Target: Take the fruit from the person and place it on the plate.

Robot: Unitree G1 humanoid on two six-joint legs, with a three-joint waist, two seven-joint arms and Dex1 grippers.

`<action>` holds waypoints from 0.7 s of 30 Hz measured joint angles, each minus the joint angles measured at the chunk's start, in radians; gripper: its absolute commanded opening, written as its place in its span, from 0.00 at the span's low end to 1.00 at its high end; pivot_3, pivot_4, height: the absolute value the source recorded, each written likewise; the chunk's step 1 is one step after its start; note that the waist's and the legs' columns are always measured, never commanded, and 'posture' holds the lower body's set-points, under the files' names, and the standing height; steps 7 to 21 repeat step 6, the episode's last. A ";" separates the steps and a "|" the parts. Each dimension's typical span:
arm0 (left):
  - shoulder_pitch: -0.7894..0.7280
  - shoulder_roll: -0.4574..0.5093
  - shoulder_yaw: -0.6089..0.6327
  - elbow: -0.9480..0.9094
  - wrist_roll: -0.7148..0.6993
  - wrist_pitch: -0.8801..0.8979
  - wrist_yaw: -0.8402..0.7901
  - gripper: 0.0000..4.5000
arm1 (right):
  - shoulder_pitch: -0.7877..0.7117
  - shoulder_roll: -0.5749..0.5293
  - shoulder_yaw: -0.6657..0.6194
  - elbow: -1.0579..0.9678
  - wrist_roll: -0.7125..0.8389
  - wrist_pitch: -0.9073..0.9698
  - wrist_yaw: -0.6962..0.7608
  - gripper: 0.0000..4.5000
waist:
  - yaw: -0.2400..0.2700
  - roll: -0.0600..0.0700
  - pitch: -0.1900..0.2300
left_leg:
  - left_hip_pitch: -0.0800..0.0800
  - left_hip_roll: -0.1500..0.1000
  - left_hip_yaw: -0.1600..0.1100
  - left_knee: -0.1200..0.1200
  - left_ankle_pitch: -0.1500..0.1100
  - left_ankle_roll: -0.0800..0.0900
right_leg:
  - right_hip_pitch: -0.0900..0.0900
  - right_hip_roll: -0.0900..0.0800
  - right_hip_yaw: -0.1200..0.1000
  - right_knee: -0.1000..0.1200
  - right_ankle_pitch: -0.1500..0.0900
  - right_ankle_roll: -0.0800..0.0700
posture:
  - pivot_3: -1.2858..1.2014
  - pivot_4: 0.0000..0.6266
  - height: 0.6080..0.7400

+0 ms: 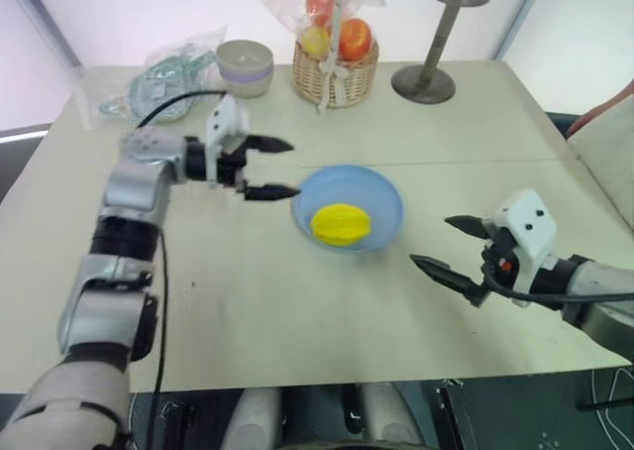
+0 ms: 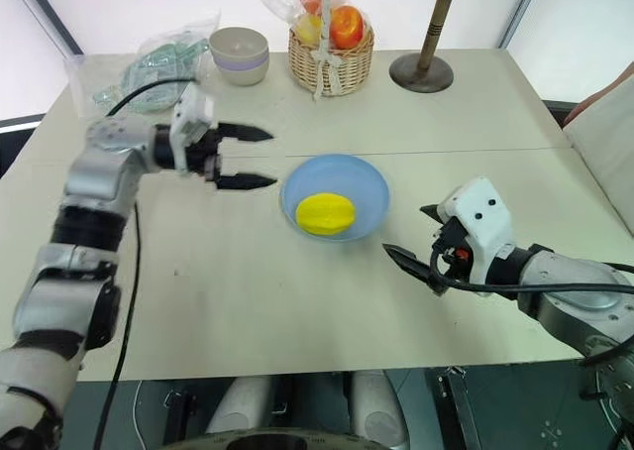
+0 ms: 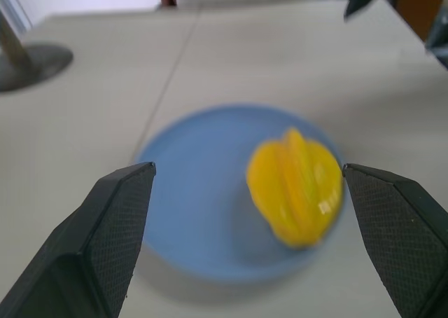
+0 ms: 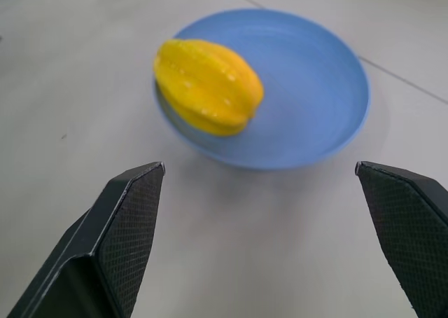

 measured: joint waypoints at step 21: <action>0.083 0.106 0.039 -0.158 -0.044 0.096 0.009 1.00 | 0.020 -0.012 -0.056 0.000 0.000 -0.001 0.043 1.00 | 0.013 0.000 0.000 | 0.000 0.000 0.000 0.001 0.000 0.000 | 0.001 -0.001 0.000 -0.001 0.000 0.000 | 0.52 0.24 1.00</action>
